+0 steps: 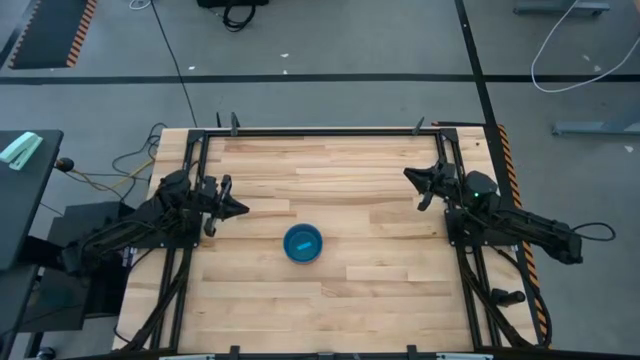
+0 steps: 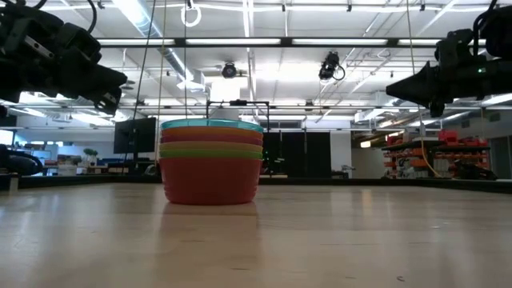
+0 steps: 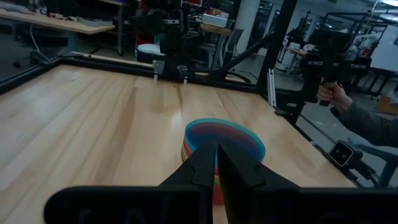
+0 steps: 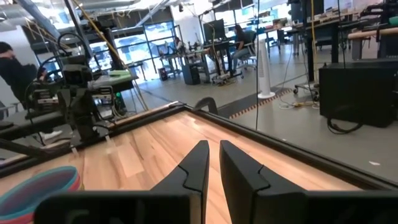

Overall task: Nest bowls inside each other
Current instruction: Return to Home Position

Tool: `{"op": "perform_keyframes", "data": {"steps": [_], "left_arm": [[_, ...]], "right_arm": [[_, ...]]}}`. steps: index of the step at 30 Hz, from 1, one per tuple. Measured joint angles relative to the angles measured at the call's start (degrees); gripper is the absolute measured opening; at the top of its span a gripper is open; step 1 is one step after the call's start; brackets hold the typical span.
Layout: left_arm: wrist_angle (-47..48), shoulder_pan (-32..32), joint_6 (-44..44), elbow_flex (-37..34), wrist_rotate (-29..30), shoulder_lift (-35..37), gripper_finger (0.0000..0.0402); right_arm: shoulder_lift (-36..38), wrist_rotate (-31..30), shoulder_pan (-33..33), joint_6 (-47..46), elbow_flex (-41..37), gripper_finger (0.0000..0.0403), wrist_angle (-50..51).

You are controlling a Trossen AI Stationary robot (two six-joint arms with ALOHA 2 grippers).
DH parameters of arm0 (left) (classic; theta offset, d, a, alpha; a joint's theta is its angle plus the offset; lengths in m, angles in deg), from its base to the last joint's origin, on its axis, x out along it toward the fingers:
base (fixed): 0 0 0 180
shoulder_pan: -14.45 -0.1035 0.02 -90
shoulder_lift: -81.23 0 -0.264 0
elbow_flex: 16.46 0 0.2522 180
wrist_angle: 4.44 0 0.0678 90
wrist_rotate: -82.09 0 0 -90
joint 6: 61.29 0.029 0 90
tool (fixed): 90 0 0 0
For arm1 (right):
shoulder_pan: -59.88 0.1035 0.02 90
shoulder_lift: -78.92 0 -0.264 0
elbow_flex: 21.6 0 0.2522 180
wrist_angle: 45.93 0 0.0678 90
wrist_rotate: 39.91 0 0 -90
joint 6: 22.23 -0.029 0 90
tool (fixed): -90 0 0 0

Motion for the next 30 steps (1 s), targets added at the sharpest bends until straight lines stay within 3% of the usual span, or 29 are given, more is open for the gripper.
{"op": "perform_keyframes", "data": {"steps": [15, 21, 30], "left_arm": [[-0.66, -0.02, 3.37, -0.54, -0.07, -0.28, 0.0034], [-0.64, -0.02, 0.94, -0.54, 0.65, -1.11, 0.0025], [-2.0, -0.04, -1.09, -0.69, 14.46, -5.06, 0.0032]], "right_arm": [[-5.24, 0.22, 0.0, 2.44, 0.02, 0.0048, 0.11], [-5.68, 0.22, 0.0, 2.08, 0.04, 0.0048, 0.09], [-5.68, 0.22, 0.0, 2.54, 0.04, 0.0048, 0.09]]}}
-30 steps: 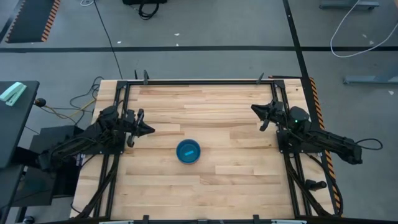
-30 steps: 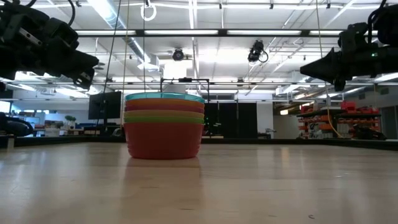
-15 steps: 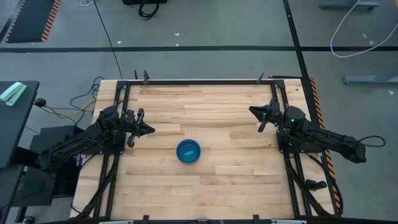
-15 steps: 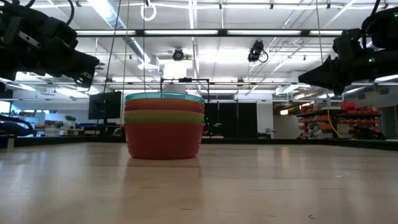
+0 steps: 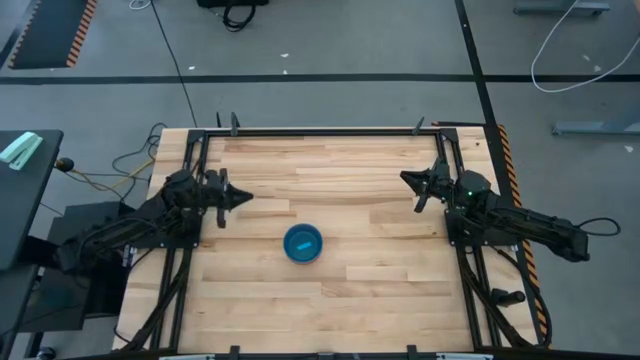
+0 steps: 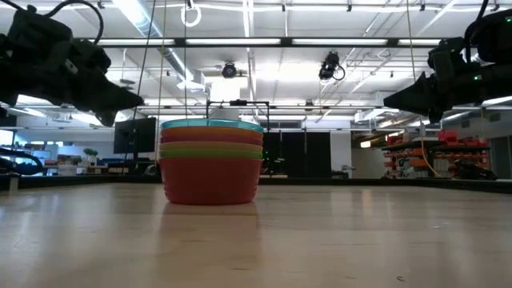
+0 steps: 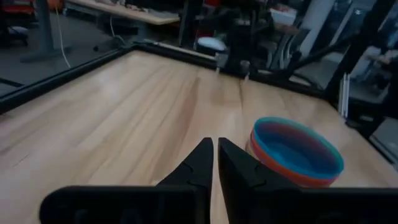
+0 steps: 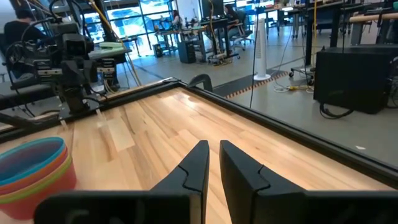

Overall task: Nest bowls inside each other
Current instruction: Return to Home Position

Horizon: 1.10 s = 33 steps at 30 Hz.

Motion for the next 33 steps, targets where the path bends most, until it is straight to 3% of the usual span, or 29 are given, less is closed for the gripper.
{"op": "perform_keyframes", "data": {"steps": [6, 13, 18, 33], "left_arm": [[-9.3, 0.2, -3.03, -0.11, -2.14, -0.08, 0.0035], [-11.51, 0.2, -7.49, -0.04, -1.63, -0.12, 0.0025], [-7.62, 0.18, -7.52, -0.02, 11.12, -0.19, 0.0024], [-4.93, 0.2, -8.12, 0.12, 24.7, -0.17, 0.0029]], "right_arm": [[0.0, 0.0, 0.0, 0.38, 0.02, 0.0048, 0.0], [0.0, 0.0, 0.0, 0.4, 0.02, 0.0048, 0.0], [0.0, 0.0, 0.0, 0.32, 0.02, 0.0048, 0.02], [0.0, 0.0, 0.0, 0.23, 0.04, 0.0048, 0.0]]}}
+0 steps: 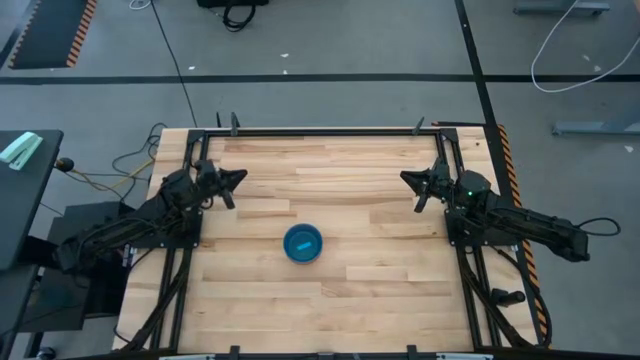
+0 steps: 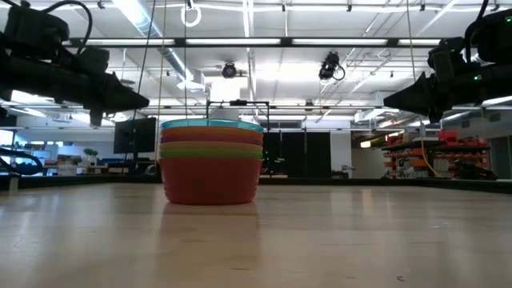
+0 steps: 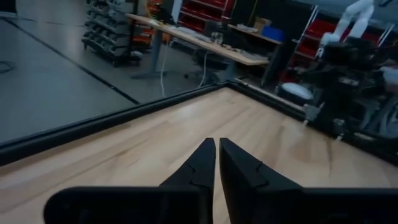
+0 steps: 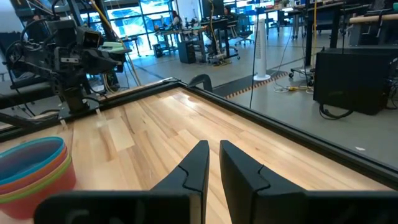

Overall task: Nest bowls inside each other
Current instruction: Return to Home Position

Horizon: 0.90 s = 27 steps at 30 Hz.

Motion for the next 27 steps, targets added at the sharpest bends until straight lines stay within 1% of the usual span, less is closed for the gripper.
{"op": "perform_keyframes", "data": {"steps": [5, 10, 17, 24, 27], "left_arm": [[2.56, 0.0, 1.37, 0.05, 1.39, 0.0, 0.0023], [4.96, 0.0, 2.26, 0.06, 2.82, 0.04, 0.0029], [5.0, 0.0, 3.52, 0.06, 6.29, 0.13, 0.0036], [4.98, 0.0, 4.83, 0.08, 6.37, 0.15, 0.0026], [4.98, 0.0, 5.64, 0.08, 4.73, 0.77, 0.0023]], "right_arm": [[0.0, 0.0, 0.0, 0.0, 0.0, 0.0048, 0.01], [0.0, 0.01, 0.0, -0.03, 0.01, 0.0048, 0.0], [0.0, 0.02, 0.0, -0.04, 0.01, 0.0048, 0.02], [0.0, 0.07, 0.0, -0.26, 0.01, 0.0048, 0.02], [0.0, 0.4, 0.0, -0.26, 0.01, 0.0048, 0.02]]}}
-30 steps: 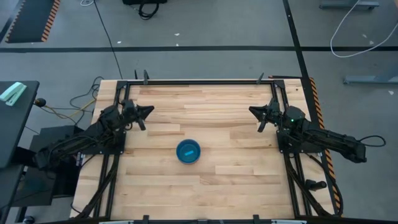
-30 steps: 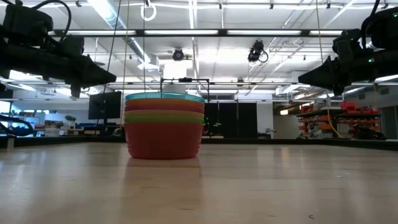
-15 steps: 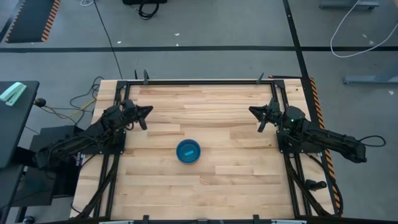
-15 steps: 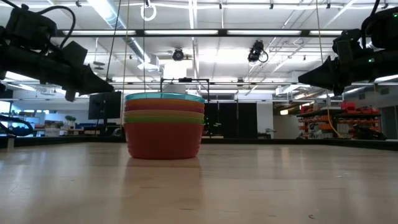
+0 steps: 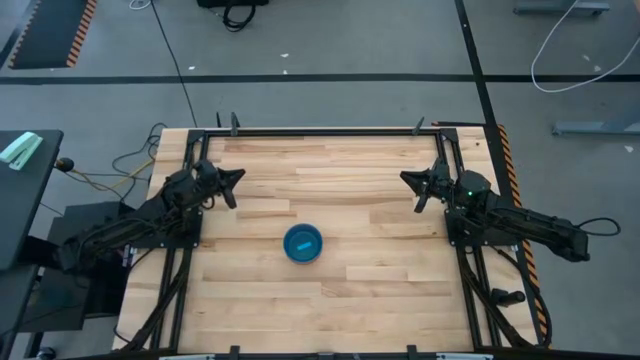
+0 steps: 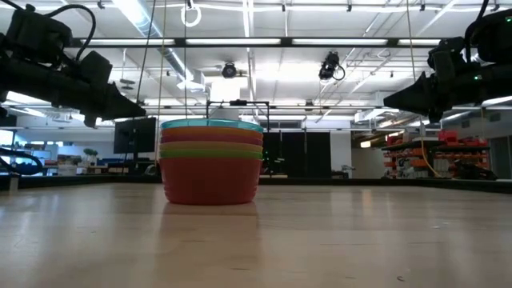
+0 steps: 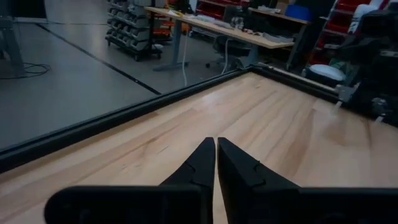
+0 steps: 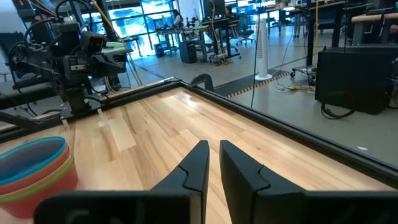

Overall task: Nest bowls inside each other
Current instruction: Return to Home Position

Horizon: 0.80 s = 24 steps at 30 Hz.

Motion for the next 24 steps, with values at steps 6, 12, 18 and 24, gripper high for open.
{"op": "perform_keyframes", "data": {"steps": [6, 12, 18, 24], "left_arm": [[0.82, -0.02, 0.41, 0.0, -1.08, 3.69, 0.003], [3.46, 0.0, 0.48, 0.07, -1.27, 7.87, 0.0036], [3.61, -0.02, 0.34, 0.0, -2.05, 11.49, 0.0027], [3.78, -0.01, 0.13, -0.02, -2.37, 12.5, 0.0024]], "right_arm": [[0.0, 0.29, 0.02, -0.61, 0.0, 0.0048, 0.04], [0.0, 0.93, 0.02, -1.19, 0.0, 0.0048, 0.18], [-0.02, 1.13, 0.02, -1.27, 0.0, 0.0048, 0.2], [-0.02, 1.11, 0.02, -1.26, 0.0, 0.0048, 0.2]]}}
